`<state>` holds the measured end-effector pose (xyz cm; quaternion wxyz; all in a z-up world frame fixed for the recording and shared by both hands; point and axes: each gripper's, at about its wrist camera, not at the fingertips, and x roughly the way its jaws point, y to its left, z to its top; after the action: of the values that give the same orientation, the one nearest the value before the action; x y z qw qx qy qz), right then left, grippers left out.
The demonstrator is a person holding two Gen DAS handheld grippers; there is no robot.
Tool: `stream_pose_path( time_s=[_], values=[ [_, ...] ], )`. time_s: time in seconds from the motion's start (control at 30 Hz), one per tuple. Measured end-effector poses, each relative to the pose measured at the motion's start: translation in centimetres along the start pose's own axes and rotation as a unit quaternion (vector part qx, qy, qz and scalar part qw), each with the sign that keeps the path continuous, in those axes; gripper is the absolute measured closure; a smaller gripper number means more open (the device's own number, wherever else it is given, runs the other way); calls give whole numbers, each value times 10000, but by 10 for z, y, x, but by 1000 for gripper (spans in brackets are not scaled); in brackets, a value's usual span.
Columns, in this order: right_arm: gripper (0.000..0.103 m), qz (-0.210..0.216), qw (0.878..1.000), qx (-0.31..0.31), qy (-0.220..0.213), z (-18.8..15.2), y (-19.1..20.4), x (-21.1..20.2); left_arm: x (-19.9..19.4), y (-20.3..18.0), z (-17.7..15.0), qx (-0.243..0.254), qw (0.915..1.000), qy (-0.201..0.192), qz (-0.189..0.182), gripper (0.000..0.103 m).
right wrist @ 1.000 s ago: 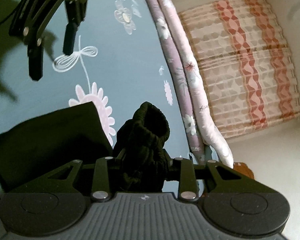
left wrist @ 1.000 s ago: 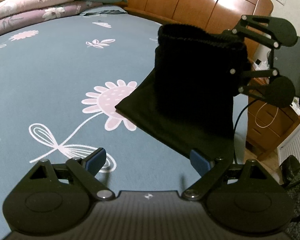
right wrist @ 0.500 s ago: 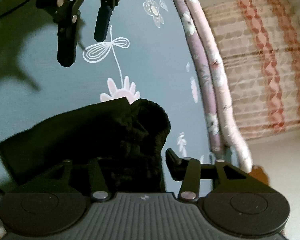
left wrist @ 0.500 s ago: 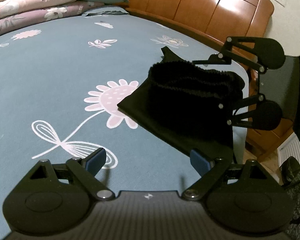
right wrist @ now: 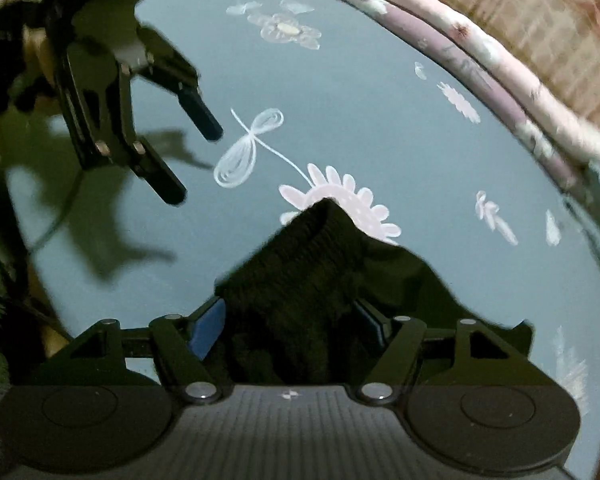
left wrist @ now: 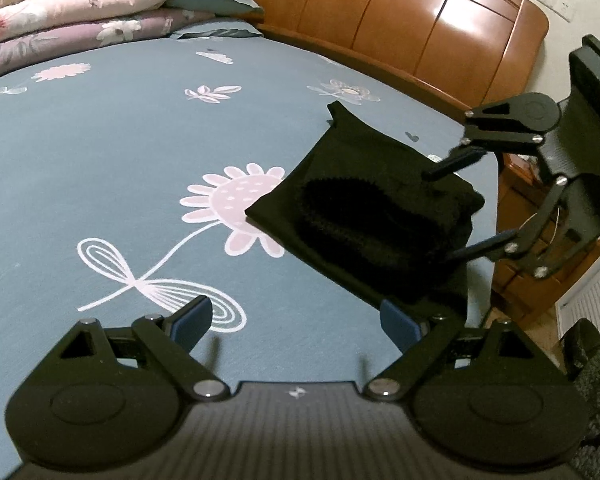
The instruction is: Fold clothes
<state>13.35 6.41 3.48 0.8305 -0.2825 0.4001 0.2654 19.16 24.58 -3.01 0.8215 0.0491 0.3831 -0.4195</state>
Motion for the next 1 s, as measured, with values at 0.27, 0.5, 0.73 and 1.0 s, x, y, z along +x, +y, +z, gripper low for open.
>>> stream_pose_path(
  time_s=[0.27,0.5,0.73,1.0],
  values=[
    [29,-501,9953,694,-463,-19,-29,-30,7,-13,16,223,9995,-139,152,12],
    [30,-266,9931,1143,-68,-61,-42,5,24,-39,56,325,9987,-379,88,12],
    [32,906,9860,1369,-279,-84,-69,-3,70,-80,102,388,9982,-421,-177,12],
    [30,344,9702,2381,-274,-139,-172,-57,113,-85,93,-224,9982,434,-346,12]
  ],
)
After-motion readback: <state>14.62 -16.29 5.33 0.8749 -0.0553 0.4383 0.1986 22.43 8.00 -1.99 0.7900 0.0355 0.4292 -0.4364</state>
